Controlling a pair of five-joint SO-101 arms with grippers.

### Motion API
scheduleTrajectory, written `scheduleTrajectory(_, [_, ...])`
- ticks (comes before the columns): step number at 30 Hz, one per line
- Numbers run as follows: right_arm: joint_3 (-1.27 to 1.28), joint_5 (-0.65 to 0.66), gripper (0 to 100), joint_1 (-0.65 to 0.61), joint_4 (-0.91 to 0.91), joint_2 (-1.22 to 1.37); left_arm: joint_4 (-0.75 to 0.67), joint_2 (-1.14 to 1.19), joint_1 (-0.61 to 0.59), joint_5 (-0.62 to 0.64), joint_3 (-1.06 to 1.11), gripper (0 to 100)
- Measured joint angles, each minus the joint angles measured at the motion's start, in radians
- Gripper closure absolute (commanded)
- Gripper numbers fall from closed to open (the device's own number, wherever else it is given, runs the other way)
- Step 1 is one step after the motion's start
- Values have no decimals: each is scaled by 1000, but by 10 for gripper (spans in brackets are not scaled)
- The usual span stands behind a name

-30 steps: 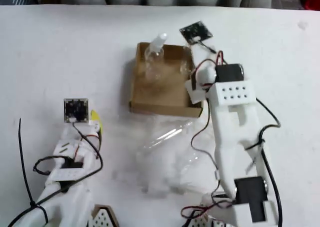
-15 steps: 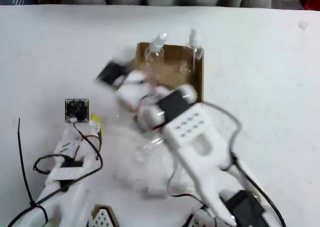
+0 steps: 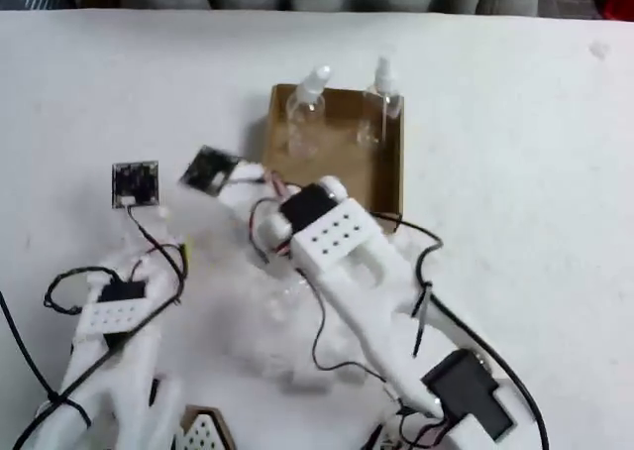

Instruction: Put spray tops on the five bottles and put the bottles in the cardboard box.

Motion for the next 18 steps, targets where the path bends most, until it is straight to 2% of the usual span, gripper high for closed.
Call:
scheduleTrajectory(7, [0, -124, 982, 135, 0, 3, 0, 0, 0, 0, 0, 924])
scheduleTrajectory(13, [0, -132, 982, 183, -35, 115, 101, 20, 12, 0, -34, 924])
scheduleTrajectory(18, [-2, -132, 982, 189, -81, 180, 126, 189, 14, 0, -137, 924])
